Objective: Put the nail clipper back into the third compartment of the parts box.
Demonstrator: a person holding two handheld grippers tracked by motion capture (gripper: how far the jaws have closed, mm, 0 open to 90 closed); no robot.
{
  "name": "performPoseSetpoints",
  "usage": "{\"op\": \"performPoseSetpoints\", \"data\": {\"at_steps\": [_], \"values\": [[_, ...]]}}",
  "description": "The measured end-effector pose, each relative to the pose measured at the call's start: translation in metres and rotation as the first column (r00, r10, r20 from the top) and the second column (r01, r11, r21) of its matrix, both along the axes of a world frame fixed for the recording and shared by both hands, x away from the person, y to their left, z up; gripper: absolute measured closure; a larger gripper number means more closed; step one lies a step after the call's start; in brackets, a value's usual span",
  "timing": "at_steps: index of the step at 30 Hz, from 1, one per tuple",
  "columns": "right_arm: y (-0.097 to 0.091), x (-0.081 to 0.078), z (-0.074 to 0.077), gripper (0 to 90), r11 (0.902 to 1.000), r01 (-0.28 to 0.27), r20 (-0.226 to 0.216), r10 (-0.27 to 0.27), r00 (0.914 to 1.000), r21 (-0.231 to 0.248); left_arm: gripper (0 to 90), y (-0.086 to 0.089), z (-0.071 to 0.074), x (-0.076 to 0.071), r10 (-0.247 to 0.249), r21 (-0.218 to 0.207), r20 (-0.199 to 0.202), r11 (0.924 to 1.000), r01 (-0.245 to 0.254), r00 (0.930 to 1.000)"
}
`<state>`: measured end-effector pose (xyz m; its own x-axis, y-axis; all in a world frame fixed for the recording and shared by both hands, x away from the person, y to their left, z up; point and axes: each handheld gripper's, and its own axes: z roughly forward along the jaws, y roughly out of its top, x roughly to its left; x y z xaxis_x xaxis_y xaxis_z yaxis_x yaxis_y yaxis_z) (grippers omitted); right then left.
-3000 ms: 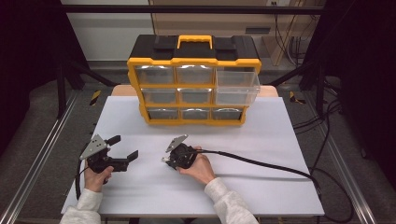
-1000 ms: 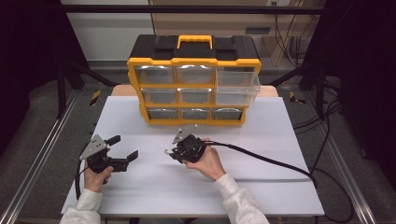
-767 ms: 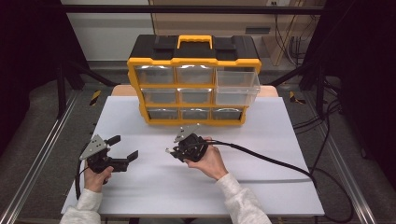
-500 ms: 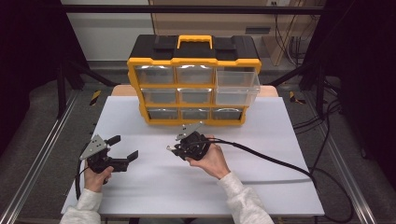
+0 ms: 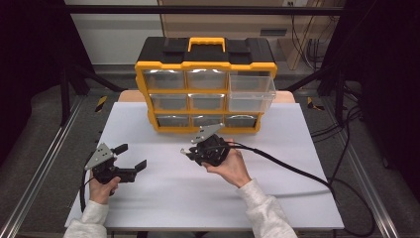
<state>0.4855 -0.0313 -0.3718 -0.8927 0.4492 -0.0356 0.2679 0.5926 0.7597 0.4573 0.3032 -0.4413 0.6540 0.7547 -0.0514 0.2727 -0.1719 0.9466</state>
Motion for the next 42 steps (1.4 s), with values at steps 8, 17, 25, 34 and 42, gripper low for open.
{"op": "performPoseSetpoints", "data": {"at_steps": [8,17,25,34,42], "values": [[-0.008,0.000,0.013,77.2,0.9998,0.012,0.018,-0.012,0.9998,0.017,1.7,0.000,0.000,0.000,0.000,-0.001,0.001,1.0000,0.000,1.0000],[-0.018,-0.002,0.027,77.1,0.9990,0.024,0.043,-0.026,0.9988,0.036,1.7,0.000,0.000,0.000,-0.001,0.001,0.000,1.0000,0.001,1.0000],[-0.026,-0.003,0.038,77.1,0.9987,0.036,0.057,-0.038,0.9976,0.036,1.7,-0.001,0.000,0.000,-0.002,0.005,-0.002,1.0000,0.002,1.0000],[-0.035,-0.004,0.048,77.1,0.9980,0.050,0.072,-0.053,0.9960,0.040,1.7,0.000,0.000,0.000,0.000,0.003,0.001,1.0000,0.000,1.0000],[-0.046,-0.005,0.061,77.1,0.9958,0.073,0.087,-0.078,0.9931,0.055,1.7,0.000,0.000,0.000,-0.001,0.006,0.000,1.0000,0.001,1.0000]]}}
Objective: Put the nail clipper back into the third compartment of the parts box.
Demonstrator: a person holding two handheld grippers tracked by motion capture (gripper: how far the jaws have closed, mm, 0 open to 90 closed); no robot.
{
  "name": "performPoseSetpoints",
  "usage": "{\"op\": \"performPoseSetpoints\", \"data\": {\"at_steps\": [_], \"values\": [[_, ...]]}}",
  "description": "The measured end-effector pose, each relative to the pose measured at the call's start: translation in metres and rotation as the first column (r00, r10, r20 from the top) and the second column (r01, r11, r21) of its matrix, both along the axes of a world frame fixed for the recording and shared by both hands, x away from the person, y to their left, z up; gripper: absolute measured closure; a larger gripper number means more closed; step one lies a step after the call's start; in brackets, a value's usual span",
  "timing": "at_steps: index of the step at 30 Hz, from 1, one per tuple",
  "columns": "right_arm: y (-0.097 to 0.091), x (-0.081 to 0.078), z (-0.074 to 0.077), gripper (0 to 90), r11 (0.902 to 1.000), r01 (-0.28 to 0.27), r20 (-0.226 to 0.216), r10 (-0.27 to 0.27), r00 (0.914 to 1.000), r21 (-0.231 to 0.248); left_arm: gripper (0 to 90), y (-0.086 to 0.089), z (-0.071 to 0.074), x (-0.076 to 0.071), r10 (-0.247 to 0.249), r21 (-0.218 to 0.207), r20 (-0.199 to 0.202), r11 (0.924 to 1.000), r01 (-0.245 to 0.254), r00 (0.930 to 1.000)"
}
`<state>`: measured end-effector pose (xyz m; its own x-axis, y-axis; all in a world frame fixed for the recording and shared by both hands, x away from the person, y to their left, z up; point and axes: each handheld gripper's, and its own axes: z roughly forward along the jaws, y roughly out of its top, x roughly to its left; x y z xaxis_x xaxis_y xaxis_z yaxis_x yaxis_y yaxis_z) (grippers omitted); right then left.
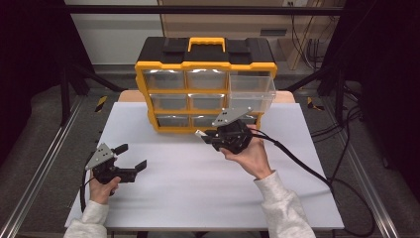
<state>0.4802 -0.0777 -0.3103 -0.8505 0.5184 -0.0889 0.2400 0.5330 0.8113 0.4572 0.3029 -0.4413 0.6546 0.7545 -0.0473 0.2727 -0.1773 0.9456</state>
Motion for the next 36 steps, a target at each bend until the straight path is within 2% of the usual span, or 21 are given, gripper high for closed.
{"op": "performPoseSetpoints", "data": {"at_steps": [20,36], "values": [[-0.023,0.000,0.024,77.1,0.9989,0.047,0.029,-0.047,0.9985,0.005,1.6,0.000,-0.001,0.000,0.001,0.001,-0.003,1.0000,-0.001,1.0000],[-0.036,-0.005,0.052,77.1,0.9974,0.071,0.068,-0.072,0.9951,0.008,1.6,0.000,-0.001,0.000,0.003,0.001,-0.003,1.0000,-0.003,1.0000]]}}
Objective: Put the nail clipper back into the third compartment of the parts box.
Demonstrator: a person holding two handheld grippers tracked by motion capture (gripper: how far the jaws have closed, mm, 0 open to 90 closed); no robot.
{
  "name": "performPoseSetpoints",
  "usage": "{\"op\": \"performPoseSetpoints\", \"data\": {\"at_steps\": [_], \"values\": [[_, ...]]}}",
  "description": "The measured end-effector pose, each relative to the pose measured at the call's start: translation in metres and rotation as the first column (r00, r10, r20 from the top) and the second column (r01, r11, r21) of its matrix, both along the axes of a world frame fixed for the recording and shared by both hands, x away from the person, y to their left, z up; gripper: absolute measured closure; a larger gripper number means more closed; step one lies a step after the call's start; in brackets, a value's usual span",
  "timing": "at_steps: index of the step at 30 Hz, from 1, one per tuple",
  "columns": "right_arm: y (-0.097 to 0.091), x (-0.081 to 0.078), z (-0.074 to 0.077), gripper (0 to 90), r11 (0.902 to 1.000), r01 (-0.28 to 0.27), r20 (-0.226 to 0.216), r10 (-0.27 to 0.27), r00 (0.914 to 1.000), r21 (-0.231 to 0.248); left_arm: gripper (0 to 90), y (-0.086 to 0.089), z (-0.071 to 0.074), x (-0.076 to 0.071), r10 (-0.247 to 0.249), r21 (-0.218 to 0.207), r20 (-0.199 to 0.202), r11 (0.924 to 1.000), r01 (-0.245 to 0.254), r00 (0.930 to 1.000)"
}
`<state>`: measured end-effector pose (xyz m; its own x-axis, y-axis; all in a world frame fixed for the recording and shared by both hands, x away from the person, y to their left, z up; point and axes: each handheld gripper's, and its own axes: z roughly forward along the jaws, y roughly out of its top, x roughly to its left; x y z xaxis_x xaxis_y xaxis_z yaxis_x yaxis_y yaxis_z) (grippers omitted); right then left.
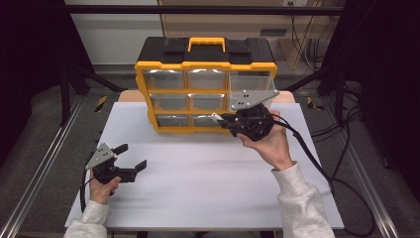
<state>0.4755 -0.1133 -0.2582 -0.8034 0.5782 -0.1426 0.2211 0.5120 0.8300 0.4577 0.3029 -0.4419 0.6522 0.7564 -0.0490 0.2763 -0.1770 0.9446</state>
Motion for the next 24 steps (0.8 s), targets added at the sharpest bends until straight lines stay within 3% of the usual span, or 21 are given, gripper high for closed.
{"op": "performPoseSetpoints", "data": {"at_steps": [24], "values": [[-0.013,-0.003,0.038,77.1,0.9988,0.044,0.050,-0.045,0.9977,0.019,1.6,0.000,0.000,0.000,0.000,0.001,0.001,1.0000,0.000,1.0000]]}}
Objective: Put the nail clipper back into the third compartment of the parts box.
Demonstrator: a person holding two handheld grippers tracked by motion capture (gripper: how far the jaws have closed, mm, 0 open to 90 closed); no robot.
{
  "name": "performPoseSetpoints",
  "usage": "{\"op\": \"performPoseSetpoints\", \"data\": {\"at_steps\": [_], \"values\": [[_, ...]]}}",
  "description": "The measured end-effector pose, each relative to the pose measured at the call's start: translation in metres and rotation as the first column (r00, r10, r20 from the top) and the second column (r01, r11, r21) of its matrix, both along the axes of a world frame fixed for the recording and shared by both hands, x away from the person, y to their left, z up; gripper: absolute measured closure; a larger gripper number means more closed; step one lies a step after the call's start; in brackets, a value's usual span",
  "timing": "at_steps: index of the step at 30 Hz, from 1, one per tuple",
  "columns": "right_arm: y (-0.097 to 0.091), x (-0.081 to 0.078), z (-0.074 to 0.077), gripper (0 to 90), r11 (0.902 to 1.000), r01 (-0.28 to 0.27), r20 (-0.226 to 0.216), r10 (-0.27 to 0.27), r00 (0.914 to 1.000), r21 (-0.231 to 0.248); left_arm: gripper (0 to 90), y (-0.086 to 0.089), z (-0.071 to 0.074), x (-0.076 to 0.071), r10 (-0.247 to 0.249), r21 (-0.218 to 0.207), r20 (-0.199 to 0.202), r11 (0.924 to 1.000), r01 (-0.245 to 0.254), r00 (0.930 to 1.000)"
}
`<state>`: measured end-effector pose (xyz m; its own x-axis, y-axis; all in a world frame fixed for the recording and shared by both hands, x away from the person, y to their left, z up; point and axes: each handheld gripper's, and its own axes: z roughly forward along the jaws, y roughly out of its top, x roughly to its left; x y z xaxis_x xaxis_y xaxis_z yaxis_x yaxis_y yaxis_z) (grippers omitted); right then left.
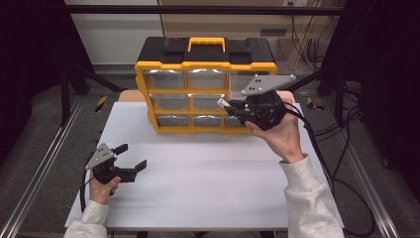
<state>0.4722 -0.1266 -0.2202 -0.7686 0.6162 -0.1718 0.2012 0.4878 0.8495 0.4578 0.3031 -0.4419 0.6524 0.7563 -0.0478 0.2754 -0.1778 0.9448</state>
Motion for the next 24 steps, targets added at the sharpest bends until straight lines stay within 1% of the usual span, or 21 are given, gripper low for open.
{"op": "performPoseSetpoints", "data": {"at_steps": [11,24], "values": [[-0.005,0.001,0.014,77.1,0.9998,0.019,0.018,-0.019,0.9997,0.003,1.7,0.000,0.000,0.000,0.001,-0.001,-0.001,1.0000,-0.001,1.0000],[-0.013,0.006,0.028,77.1,0.9983,0.057,0.029,-0.058,0.9979,0.014,1.6,0.000,0.000,0.000,0.002,-0.004,-0.001,1.0000,-0.002,1.0000]]}}
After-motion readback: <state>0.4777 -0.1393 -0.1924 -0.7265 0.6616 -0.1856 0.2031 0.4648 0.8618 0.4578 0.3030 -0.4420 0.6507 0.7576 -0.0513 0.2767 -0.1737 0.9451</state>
